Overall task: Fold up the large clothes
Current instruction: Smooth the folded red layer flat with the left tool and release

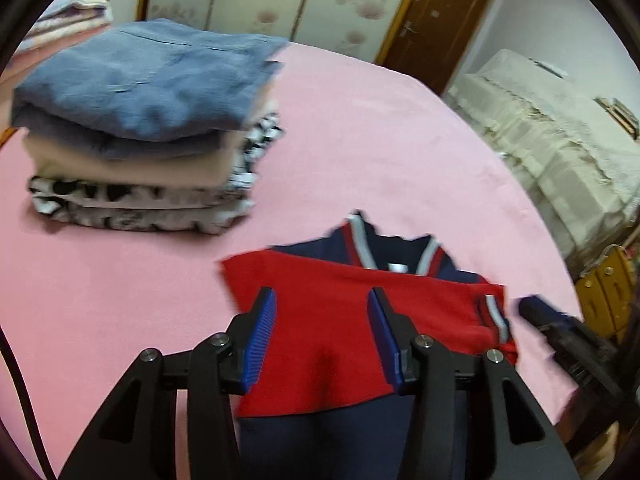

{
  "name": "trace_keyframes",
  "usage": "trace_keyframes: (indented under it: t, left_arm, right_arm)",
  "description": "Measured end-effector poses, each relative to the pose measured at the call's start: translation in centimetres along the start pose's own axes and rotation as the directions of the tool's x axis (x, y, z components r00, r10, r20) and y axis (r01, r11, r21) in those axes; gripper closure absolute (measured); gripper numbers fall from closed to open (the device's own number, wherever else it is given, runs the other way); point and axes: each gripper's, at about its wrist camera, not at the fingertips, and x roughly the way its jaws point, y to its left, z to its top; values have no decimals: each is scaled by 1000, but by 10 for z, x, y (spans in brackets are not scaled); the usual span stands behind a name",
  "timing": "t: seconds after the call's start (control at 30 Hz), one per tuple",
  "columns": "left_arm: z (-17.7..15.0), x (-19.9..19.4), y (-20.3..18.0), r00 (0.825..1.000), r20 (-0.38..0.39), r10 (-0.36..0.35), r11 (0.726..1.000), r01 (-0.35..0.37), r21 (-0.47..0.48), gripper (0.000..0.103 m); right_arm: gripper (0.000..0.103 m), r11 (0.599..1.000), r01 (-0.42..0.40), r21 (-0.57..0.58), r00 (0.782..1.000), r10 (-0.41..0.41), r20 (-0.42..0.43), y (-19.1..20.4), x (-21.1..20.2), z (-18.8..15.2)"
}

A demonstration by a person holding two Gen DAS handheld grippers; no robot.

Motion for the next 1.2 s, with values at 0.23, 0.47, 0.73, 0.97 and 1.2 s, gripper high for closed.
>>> trace_keyframes:
  t: [0.23, 0.47, 0.73, 0.97, 1.2]
  left_arm:
    - [-15, 65, -19, 991, -120, 60, 998, -60, 8, 57]
    - [-15, 73, -11, 989, -96, 109, 993, -103, 62, 56]
    - [-11, 73, -6, 989, -102, 102, 994, -98, 47, 55]
    - [-10, 74, -12, 988, -112, 106, 994, -102, 41, 45]
    - [-11, 71, -18, 985, -126, 115, 993, -110, 42, 42]
  right_arm:
    - [70, 997, 28, -70, 991, -37, -132, 18, 66, -12]
    - [103, 997, 76, 30, 987, -70, -142, -33, 71, -8]
    - [102, 996, 65, 66, 989, -56, -134, -31, 64, -7]
    - [100, 994, 62, 89, 989, -49, -140, -27, 55, -8]
    - [100, 993, 40, 112, 990, -25, -138, -22, 43, -10]
